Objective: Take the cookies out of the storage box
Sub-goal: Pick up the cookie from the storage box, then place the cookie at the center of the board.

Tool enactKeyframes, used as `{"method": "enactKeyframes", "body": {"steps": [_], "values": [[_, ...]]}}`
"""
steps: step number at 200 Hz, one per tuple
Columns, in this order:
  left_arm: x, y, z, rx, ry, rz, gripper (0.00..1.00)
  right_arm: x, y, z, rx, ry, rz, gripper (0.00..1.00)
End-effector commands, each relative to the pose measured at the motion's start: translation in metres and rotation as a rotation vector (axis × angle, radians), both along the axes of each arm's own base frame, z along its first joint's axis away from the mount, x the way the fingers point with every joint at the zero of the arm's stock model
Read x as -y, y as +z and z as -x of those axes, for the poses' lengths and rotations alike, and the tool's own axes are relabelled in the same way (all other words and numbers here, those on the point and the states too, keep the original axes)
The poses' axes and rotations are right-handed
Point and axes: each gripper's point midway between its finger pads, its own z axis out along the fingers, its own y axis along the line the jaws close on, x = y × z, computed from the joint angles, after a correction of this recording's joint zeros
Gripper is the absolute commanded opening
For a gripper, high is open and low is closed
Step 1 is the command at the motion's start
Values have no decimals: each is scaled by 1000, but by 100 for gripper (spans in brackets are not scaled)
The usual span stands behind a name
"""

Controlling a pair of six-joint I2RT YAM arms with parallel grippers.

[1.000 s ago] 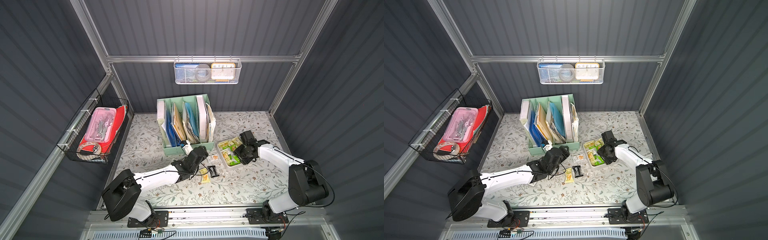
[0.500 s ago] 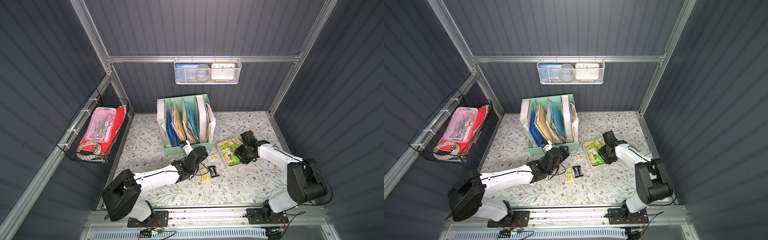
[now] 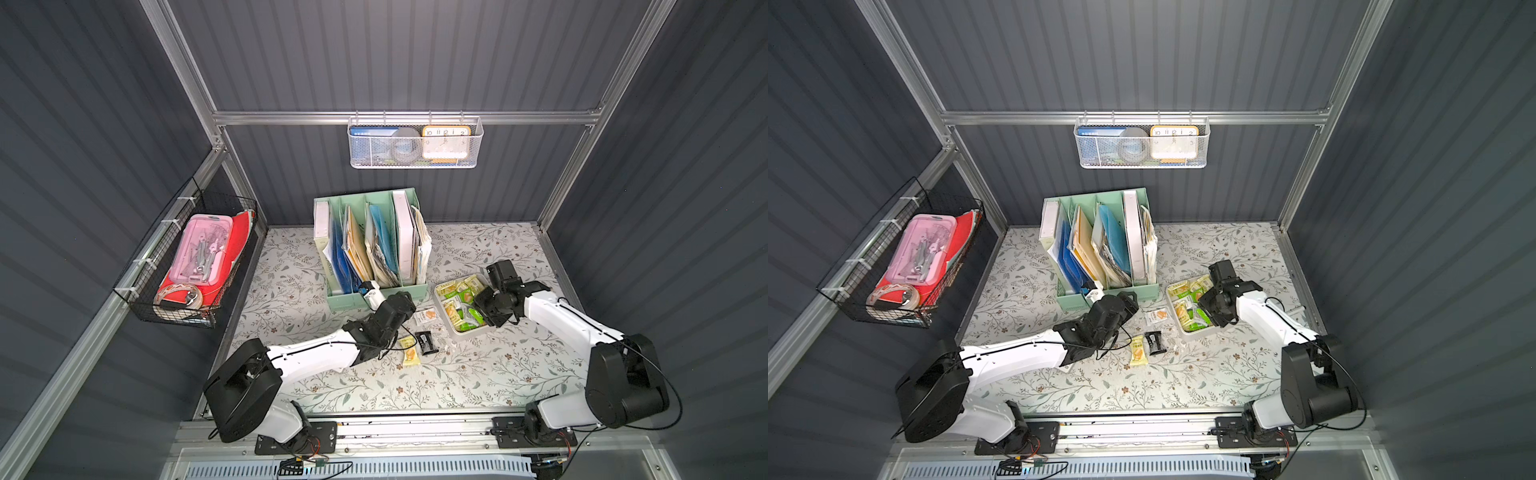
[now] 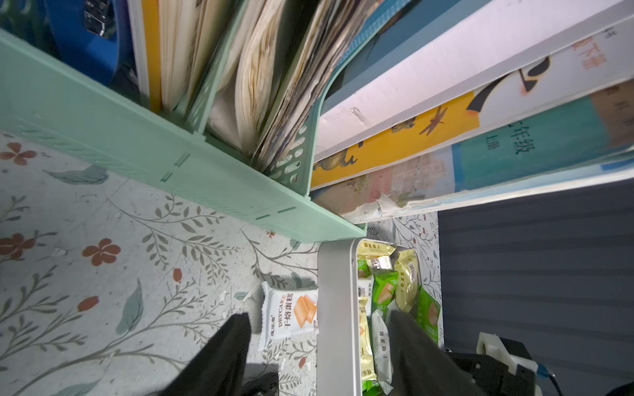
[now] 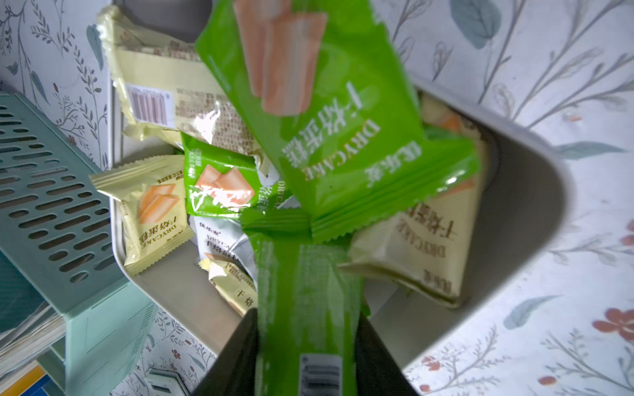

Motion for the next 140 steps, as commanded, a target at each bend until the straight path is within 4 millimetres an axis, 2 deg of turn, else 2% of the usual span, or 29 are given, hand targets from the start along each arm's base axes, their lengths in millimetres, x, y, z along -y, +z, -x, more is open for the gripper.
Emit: {"method": "enactKeyframes", "body": {"steps": [1,60,93,117,140], "values": [[-9,0,0,-2,29,-5,69,1,13,0,24,42,24,38],[-20,5,2,18,63,-10,69,-20,40,-1,105,182,-31,36],[-25,8,3,27,72,-13,69,-35,49,-1,130,277,-25,35],[-29,8,2,25,76,-14,69,-47,56,8,141,351,17,35],[-36,5,1,19,85,-2,69,-56,57,29,136,439,92,34]]}}
